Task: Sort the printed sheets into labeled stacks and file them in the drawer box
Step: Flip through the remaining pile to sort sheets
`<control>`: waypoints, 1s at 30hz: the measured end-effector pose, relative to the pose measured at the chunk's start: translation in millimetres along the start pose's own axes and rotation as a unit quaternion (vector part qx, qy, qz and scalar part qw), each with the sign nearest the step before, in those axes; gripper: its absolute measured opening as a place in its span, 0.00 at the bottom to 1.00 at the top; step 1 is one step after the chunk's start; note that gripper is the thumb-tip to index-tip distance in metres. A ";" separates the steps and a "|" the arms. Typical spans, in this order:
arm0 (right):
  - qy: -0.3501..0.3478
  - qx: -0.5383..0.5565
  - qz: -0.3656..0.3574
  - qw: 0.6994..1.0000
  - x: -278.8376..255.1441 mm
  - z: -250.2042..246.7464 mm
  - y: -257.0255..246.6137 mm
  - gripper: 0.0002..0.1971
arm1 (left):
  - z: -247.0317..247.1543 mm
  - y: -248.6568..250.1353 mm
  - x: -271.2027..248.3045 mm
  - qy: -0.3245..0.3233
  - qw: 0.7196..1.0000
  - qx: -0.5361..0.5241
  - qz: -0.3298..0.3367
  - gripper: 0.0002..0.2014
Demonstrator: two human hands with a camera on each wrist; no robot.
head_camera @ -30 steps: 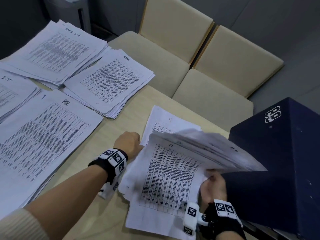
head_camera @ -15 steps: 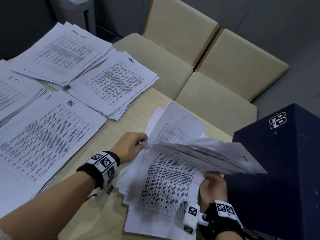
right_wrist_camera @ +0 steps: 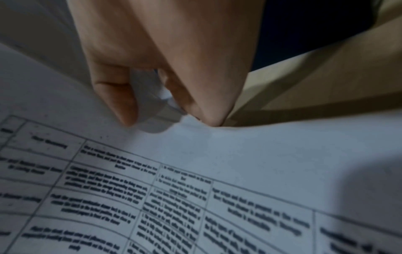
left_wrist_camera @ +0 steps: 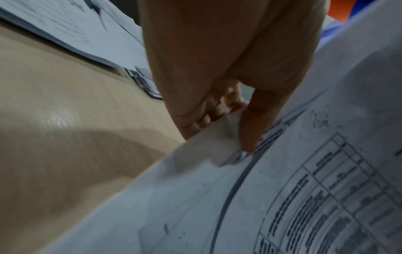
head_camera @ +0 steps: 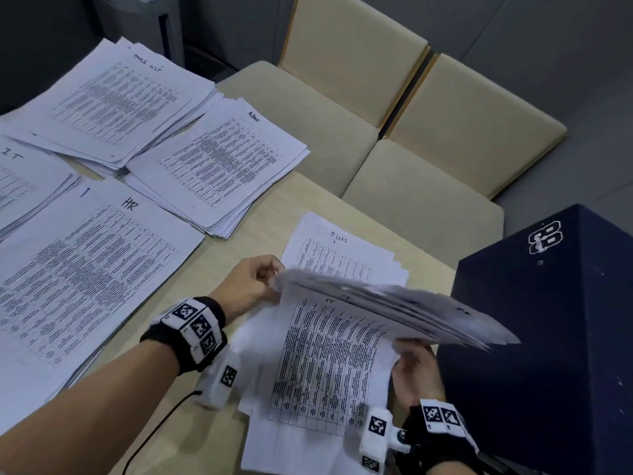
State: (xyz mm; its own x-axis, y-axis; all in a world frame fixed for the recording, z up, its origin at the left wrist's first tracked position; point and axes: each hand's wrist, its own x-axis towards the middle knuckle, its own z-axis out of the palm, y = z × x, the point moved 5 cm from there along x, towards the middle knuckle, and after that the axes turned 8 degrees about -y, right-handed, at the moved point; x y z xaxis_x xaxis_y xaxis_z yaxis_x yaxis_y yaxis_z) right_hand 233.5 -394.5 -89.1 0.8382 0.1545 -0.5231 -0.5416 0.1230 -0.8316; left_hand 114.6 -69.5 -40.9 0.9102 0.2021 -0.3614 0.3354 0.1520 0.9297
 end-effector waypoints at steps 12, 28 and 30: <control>-0.058 0.013 0.002 0.998 -0.2 19.4 -5.0 0.13 | 23.1 2.0 5.7 -0.026 0.996 -0.052 -0.071 0.15; -0.024 -0.043 0.056 0.997 -10.4 8.5 -3.7 0.08 | 8.9 12.8 8.8 0.081 0.793 0.603 -0.044 0.20; -0.028 0.013 0.060 0.998 -10.7 8.3 -1.3 0.08 | 5.6 19.9 5.0 0.073 0.781 0.619 -0.025 0.23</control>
State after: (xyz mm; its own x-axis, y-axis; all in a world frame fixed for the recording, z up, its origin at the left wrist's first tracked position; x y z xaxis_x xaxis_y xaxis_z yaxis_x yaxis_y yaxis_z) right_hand 224.7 -388.2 -80.9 0.7624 0.2236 -0.6073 -0.6404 0.1252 -0.7578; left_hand 127.1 -70.9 -23.8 0.8811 0.3477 -0.3205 0.4298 -0.8714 0.2364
